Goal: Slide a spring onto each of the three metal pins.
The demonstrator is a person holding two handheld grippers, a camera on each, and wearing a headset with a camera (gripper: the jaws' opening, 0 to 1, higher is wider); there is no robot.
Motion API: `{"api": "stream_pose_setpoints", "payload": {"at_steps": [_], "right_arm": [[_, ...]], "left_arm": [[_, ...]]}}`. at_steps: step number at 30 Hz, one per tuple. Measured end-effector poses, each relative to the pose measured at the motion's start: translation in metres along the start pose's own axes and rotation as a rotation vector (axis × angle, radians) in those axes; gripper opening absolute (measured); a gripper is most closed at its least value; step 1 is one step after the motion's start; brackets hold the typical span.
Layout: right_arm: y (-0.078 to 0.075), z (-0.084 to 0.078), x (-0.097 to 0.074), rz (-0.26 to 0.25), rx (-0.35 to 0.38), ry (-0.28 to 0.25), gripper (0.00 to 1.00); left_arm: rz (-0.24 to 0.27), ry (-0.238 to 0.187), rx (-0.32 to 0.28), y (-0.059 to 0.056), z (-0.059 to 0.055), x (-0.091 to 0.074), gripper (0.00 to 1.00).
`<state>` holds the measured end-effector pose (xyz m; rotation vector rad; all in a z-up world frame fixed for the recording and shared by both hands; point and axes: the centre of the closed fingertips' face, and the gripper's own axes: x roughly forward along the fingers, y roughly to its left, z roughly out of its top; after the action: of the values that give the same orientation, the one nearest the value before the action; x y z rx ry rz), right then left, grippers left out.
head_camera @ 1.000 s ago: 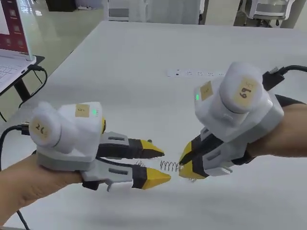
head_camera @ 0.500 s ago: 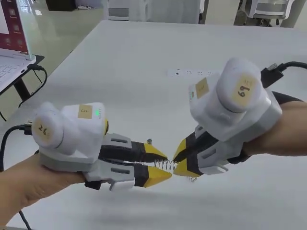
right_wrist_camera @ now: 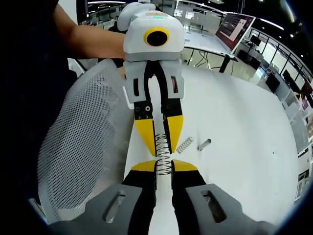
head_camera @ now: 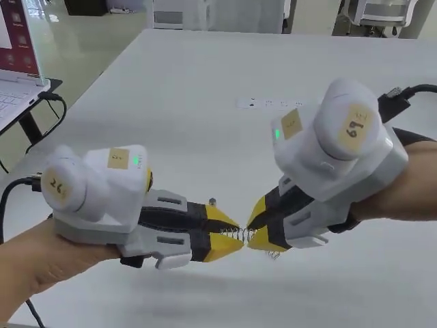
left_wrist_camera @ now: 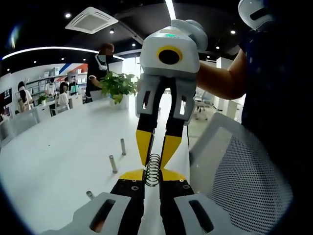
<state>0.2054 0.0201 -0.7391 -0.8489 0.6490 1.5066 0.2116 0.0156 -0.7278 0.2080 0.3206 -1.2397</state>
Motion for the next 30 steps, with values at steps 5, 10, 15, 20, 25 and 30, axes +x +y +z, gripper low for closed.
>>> {"api": "stream_pose_setpoints", "payload": {"at_steps": [5,10,15,20,25,30], "right_arm": [[0.002,-0.002,0.001,0.009,0.003,-0.006,0.08],[0.004,-0.007,0.005,0.022,0.009,0.001,0.09],[0.005,-0.008,0.006,0.029,0.013,0.0,0.1],[0.006,-0.008,0.006,0.028,0.006,-0.005,0.09],[0.005,-0.007,0.002,0.024,0.038,-0.006,0.08],[0.004,-0.001,-0.005,0.024,0.068,-0.013,0.08]], "left_arm": [[-0.011,0.002,0.002,-0.003,0.0,0.001,0.02],[-0.018,-0.011,0.004,-0.006,0.005,0.001,0.02],[-0.023,-0.022,0.005,-0.008,0.01,0.0,0.02],[-0.022,-0.027,0.004,-0.008,0.01,-0.001,0.02],[-0.018,-0.02,0.01,-0.006,0.008,0.0,0.03],[-0.02,-0.007,0.021,-0.006,0.005,0.001,0.03]]}}
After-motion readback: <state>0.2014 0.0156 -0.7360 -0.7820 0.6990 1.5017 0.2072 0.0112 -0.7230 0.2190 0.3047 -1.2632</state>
